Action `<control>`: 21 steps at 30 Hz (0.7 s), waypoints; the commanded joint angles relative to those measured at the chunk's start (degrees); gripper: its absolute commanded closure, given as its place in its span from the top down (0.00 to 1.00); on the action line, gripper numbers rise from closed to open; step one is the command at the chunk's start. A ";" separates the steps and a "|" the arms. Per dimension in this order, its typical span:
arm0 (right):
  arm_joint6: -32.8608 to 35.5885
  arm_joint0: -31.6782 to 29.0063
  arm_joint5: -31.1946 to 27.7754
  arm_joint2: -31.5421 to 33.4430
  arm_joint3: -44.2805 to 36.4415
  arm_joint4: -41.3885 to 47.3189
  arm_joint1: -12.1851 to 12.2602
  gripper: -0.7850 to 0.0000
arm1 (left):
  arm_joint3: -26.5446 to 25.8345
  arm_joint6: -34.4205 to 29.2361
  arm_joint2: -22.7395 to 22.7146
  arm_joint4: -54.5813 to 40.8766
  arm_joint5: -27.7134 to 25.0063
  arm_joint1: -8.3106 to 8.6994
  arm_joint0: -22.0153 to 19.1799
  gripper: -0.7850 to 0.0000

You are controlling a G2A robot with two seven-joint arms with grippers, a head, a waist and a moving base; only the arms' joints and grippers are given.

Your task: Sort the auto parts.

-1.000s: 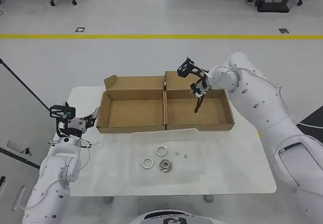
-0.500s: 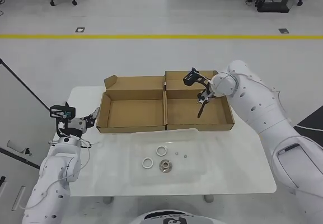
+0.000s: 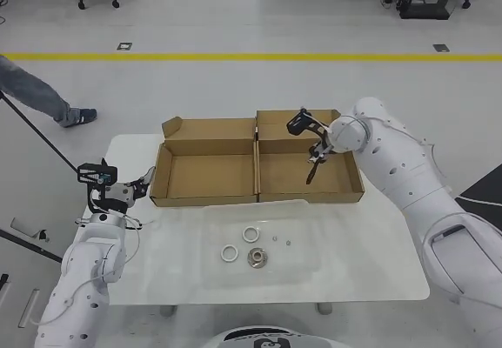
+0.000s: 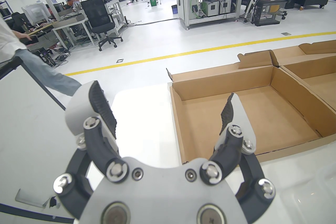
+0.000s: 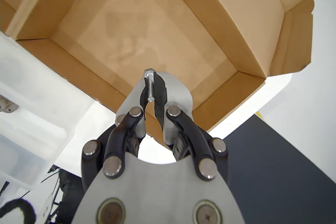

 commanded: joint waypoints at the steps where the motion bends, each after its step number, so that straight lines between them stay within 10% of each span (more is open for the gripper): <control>1: 1.31 0.25 2.01 -0.54 1.03 -1.83 -0.10 0.00 | 0.00 0.00 0.00 0.00 0.00 0.00 0.00 1.00; 21: -2.32 2.80 6.61 -5.36 17.81 -2.98 -4.44 0.00 | 0.00 0.00 0.00 0.00 0.00 0.00 0.00 1.00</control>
